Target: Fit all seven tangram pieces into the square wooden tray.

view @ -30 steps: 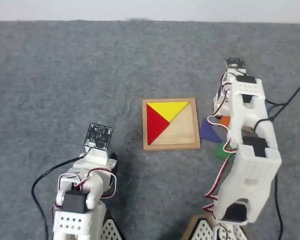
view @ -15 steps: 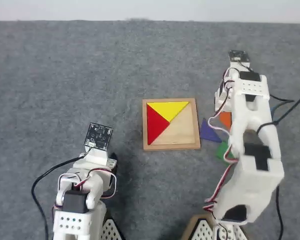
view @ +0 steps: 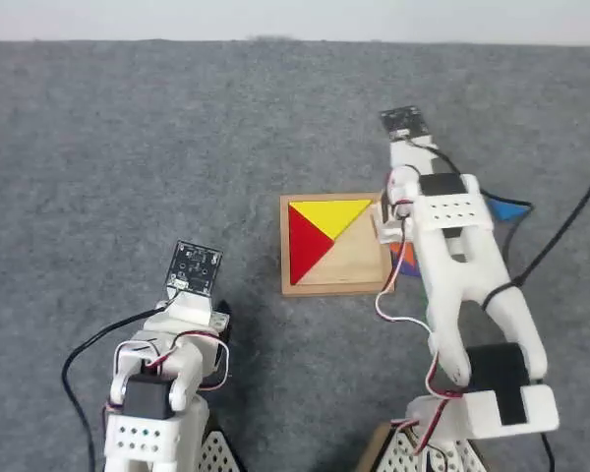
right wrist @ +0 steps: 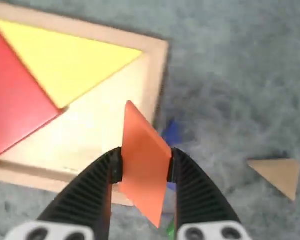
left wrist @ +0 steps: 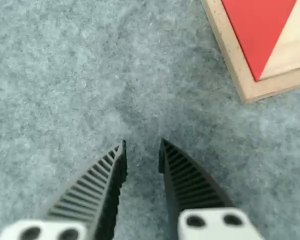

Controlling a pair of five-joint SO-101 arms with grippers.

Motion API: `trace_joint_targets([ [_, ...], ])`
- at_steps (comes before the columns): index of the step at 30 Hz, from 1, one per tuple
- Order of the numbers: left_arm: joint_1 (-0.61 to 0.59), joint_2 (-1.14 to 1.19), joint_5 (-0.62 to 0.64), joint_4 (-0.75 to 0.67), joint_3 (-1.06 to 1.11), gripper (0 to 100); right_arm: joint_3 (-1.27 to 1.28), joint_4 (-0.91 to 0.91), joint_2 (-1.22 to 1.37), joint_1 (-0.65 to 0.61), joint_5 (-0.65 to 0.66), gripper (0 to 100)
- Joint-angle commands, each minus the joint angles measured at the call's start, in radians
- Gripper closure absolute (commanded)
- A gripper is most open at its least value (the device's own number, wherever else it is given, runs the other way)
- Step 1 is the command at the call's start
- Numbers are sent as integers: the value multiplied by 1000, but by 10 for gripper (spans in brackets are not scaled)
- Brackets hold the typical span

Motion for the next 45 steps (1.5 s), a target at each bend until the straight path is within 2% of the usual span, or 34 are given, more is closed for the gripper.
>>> trace_joint_targets([
  [1,-8,-12,9,3,-13,899,-12,-22,-53,-70,37,980],
  [3,-8,-12,9,3,-13,899,-28,-38,-45,-120,44,980],
  [5,-8,-12,9,3,-13,899,-57,-50,-15,-165,127,980],
  [9,-8,-12,9,3,-13,899,-207,7,120,-205,384,980],
  [13,-8,-12,9,3,-13,899,-445,151,294,-205,612,980],
  [19,-8,-12,9,3,-13,899,-703,275,473,-205,1036,981],
  [24,-8,-12,9,3,-13,899,-758,338,539,-203,1387,989],
  [28,-8,-12,9,3,-13,899,-758,414,565,-188,1583,989],
  [35,-8,-12,9,3,-13,899,-758,437,575,-145,1783,988],
  [39,-8,-12,9,3,-13,899,-758,430,575,-127,1824,988],
  [45,-8,-12,9,3,-13,899,-758,430,575,-117,1820,973],
])
